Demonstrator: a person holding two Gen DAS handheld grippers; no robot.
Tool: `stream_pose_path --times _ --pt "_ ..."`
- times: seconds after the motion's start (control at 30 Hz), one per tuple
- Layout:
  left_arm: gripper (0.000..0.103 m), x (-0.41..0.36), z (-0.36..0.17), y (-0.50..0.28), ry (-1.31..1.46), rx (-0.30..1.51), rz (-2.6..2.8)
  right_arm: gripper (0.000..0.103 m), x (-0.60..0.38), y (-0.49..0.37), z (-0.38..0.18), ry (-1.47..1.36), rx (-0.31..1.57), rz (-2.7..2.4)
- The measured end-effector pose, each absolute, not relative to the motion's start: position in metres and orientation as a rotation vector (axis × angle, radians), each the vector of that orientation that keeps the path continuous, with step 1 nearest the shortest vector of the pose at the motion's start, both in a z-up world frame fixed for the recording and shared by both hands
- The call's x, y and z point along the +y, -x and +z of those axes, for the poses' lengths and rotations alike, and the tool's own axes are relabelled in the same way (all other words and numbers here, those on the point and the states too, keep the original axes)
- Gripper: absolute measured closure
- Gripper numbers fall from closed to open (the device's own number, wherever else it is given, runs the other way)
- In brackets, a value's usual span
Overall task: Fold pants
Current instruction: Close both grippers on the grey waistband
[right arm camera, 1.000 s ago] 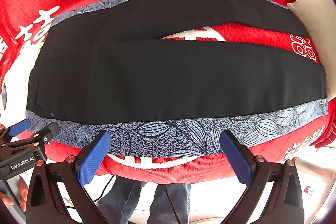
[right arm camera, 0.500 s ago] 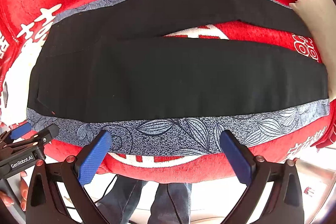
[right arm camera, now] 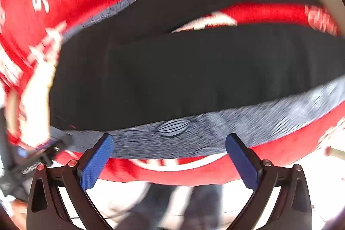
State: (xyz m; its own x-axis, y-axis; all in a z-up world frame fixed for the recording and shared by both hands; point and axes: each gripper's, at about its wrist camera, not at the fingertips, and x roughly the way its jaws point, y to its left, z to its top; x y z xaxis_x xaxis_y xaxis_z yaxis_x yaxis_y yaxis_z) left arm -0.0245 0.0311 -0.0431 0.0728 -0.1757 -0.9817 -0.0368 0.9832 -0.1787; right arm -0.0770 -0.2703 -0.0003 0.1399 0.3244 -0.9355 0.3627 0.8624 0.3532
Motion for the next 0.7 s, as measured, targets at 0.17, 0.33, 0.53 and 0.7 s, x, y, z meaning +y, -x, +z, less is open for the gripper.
stream_pose_path --times 0.17,0.33,0.53,0.7 --pt "0.000 0.056 -0.057 0.035 0.389 1.493 -0.154 0.003 -0.288 0.108 -0.031 -0.918 1.389 0.031" --pt "0.000 0.076 -0.075 0.048 0.485 1.499 -0.170 0.032 -0.290 0.138 -0.067 -1.128 1.383 0.057" --pt "0.000 0.090 -0.080 0.062 0.533 1.497 -0.185 0.033 -0.300 0.157 -0.082 -1.275 1.285 0.127" --pt "0.000 0.084 -0.086 0.059 0.553 1.501 -0.197 0.038 -0.305 0.145 -0.080 -1.389 1.170 0.212"
